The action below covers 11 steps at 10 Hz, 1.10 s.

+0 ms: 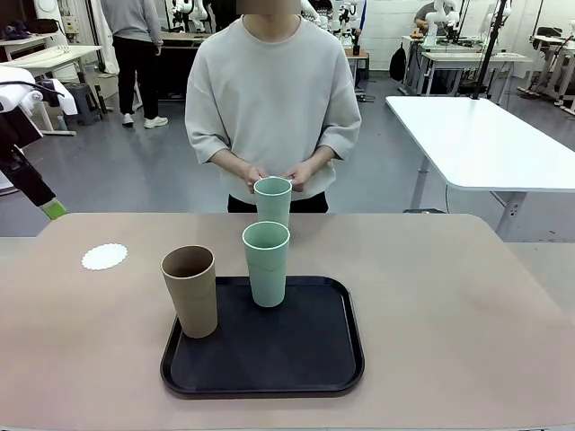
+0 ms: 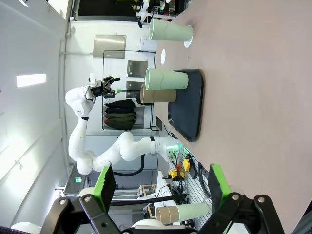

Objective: Place coasters on the table and set cups on them.
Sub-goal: Take one Reusable plastic cup from the Flat Tray and place it on a coaster set by the human.

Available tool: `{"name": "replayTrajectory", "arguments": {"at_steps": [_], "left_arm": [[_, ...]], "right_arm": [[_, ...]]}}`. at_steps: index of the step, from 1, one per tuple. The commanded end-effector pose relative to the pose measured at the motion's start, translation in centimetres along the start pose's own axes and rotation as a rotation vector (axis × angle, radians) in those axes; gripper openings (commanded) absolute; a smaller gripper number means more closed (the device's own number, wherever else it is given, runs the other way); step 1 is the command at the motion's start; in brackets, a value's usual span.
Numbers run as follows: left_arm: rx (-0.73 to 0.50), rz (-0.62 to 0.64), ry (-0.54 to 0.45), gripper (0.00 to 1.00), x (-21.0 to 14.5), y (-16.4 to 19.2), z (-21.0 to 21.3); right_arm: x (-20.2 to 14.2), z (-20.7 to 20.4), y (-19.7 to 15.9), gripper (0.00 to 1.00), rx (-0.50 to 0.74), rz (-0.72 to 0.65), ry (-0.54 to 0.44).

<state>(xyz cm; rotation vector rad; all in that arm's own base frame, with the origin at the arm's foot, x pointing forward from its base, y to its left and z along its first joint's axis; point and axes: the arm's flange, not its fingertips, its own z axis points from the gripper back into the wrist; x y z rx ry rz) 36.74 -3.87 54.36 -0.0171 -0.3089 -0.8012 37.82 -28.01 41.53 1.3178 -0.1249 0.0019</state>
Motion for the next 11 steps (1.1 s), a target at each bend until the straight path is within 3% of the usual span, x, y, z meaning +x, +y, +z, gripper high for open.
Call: {"name": "replayTrajectory", "arguments": {"at_steps": [1,3,5,6,8,11], "left_arm": [[-0.117,-0.180,-0.118,1.00,1.4,2.7,-2.9],[-0.386,-0.382,-0.224,1.00,1.8,4.9,-8.0],[-0.448,-0.530,-0.369,1.00,0.1,6.7,-11.2],[-0.493,-0.555,-0.494,1.00,-0.9,7.6,-13.3],[-0.506,-0.527,-0.648,1.00,-2.7,6.5,-16.6],[-0.631,-0.511,-0.711,1.00,-4.3,6.0,-18.1]], "right_arm": [[0.2,0.1,0.0,1.00,0.005,0.001,-0.017],[0.2,0.1,0.0,1.00,0.005,0.001,-0.017],[0.2,0.1,0.0,1.00,0.005,0.001,-0.017],[0.2,0.1,0.0,1.00,0.005,0.001,-0.017],[0.2,0.1,0.0,1.00,0.005,0.001,-0.017],[0.2,0.1,0.0,1.00,0.005,0.001,-0.017]]}}
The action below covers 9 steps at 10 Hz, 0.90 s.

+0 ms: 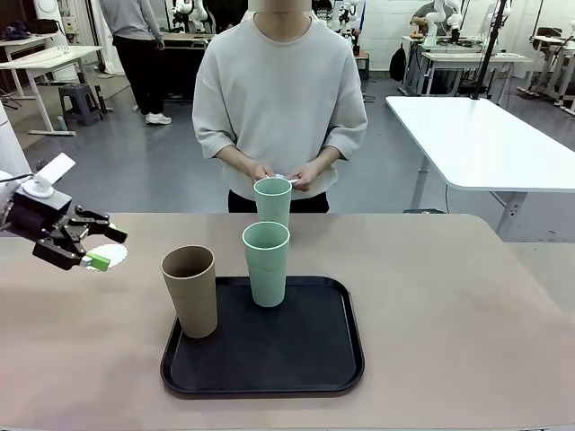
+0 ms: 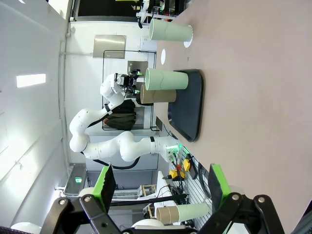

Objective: Place coasters on the table and set cups on them.
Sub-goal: Take one Reusable plastic cup from the Flat Tray and place it on a coaster set by the human.

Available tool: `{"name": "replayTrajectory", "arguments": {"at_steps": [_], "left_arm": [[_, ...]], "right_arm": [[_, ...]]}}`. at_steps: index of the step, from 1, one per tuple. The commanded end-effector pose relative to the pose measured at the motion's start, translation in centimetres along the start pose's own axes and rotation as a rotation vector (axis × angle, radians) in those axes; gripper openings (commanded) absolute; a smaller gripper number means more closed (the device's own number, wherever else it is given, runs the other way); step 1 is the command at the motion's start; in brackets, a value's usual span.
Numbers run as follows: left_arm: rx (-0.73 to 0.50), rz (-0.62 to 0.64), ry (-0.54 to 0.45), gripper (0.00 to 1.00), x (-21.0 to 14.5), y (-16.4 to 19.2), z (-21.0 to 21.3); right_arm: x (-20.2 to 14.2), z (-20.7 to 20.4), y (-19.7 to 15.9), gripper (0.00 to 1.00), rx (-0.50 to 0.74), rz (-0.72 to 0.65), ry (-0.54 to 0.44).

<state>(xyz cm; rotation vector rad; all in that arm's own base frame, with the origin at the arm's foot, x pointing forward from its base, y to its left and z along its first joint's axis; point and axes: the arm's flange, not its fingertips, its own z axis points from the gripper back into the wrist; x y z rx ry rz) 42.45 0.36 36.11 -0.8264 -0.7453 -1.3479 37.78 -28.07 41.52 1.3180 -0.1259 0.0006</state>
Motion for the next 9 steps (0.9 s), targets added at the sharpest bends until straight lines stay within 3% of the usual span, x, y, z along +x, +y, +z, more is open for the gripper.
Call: {"name": "replayTrajectory", "arguments": {"at_steps": [1,8,9], "left_arm": [[-0.051,0.003,-0.031,1.00,0.1,0.5,0.6],[-0.054,0.023,-0.012,1.00,-0.3,-0.2,-0.1],[-0.073,-0.019,-0.036,1.00,-1.0,-1.6,-0.8]], "right_arm": [[0.2,0.0,0.0,1.00,0.005,0.002,-0.016],[0.2,0.0,0.0,1.00,0.005,0.002,-0.016],[0.2,0.0,0.0,1.00,0.005,0.002,-0.016]]}}
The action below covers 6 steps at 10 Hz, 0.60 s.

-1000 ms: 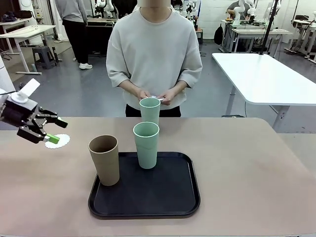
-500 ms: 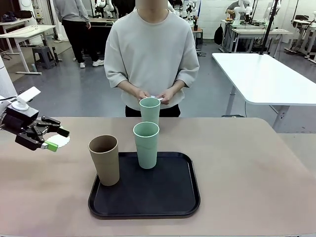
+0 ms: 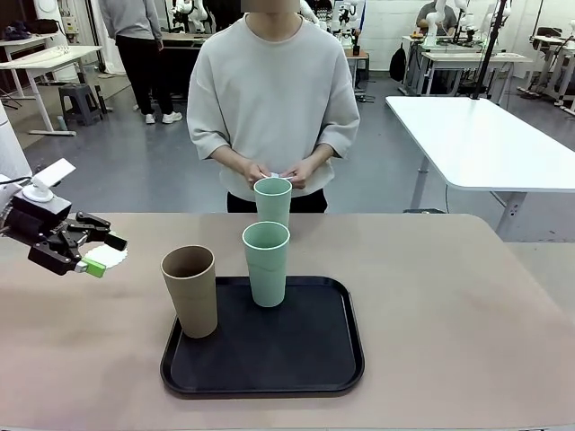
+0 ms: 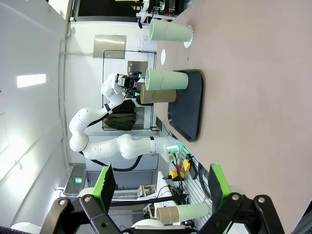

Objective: Place coasters on the table and set cups on them.
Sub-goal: Take one Reusable plastic cup from the Flat Tray and place it on a coaster set by the human.

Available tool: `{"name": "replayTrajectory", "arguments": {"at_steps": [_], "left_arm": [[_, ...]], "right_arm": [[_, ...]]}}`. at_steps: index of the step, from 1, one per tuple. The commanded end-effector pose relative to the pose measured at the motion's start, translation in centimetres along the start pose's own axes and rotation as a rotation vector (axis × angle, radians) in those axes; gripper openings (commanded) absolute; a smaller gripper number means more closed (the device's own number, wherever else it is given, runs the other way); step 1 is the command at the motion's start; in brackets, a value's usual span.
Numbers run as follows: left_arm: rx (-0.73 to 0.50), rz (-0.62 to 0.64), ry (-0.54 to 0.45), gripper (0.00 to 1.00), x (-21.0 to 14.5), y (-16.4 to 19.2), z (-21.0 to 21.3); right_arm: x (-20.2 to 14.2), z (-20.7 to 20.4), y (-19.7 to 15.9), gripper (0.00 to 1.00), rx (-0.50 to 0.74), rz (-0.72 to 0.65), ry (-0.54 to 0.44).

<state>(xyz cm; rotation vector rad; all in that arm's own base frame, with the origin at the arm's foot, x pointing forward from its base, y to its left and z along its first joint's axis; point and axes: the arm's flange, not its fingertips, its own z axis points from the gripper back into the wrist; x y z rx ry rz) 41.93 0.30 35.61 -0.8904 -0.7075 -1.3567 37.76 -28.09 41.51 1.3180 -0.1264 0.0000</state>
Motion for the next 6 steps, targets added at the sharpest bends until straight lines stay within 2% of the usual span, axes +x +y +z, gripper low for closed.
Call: {"name": "replayTrajectory", "arguments": {"at_steps": [1,4,5,6], "left_arm": [[-0.034,-0.069,-0.064,1.00,-1.3,-2.3,-1.1],[0.049,-0.112,-0.136,1.00,-3.1,-2.9,-3.4],[0.095,-0.115,-0.206,1.00,-3.6,-2.6,-4.1],[0.116,-0.111,-0.230,1.00,-3.7,-2.5,-4.8]], "right_arm": [[0.2,0.0,0.0,1.00,0.005,0.002,-0.015],[0.2,0.0,0.0,1.00,0.005,0.002,-0.015],[0.2,0.0,0.0,1.00,0.005,0.002,-0.015],[0.2,0.0,0.0,1.00,0.005,0.002,-0.015]]}}
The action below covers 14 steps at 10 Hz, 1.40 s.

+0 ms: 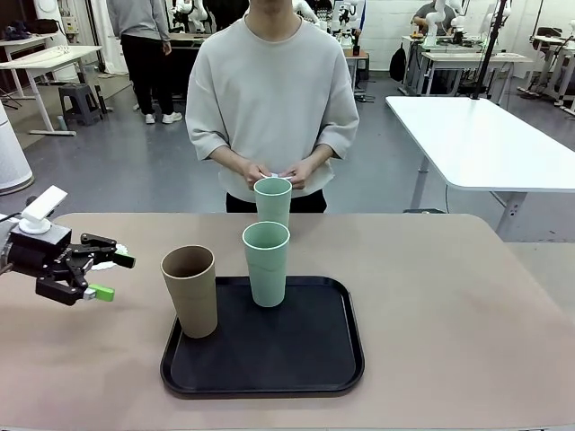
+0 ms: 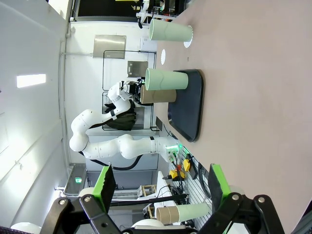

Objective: Place coasters on the table and set cups on them.
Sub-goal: Take one Reusable plastic cup from the Flat Tray and place it on a coaster set by the human.

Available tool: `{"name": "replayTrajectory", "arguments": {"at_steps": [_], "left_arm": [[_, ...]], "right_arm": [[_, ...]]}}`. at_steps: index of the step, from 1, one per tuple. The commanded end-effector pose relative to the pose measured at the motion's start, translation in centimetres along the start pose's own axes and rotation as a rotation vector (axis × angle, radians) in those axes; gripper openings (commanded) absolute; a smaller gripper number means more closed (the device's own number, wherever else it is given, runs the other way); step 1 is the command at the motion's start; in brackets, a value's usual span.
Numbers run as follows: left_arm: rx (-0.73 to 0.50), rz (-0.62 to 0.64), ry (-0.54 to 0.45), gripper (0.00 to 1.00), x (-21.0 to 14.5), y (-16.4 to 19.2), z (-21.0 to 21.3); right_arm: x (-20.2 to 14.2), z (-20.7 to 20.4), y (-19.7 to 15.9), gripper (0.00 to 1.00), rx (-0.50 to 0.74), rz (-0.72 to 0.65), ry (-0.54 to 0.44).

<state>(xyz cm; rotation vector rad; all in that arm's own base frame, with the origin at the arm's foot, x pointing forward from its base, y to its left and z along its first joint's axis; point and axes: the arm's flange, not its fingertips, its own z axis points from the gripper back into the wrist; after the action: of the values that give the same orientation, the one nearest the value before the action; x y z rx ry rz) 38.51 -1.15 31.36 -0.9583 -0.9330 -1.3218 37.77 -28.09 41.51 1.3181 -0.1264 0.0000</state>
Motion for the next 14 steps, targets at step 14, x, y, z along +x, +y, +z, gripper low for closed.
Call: {"name": "replayTrajectory", "arguments": {"at_steps": [14], "left_arm": [[-0.143,0.046,-0.043,1.00,-0.8,3.0,-8.1]], "right_arm": [[0.2,0.0,0.0,1.00,0.005,0.002,-0.015]]}}
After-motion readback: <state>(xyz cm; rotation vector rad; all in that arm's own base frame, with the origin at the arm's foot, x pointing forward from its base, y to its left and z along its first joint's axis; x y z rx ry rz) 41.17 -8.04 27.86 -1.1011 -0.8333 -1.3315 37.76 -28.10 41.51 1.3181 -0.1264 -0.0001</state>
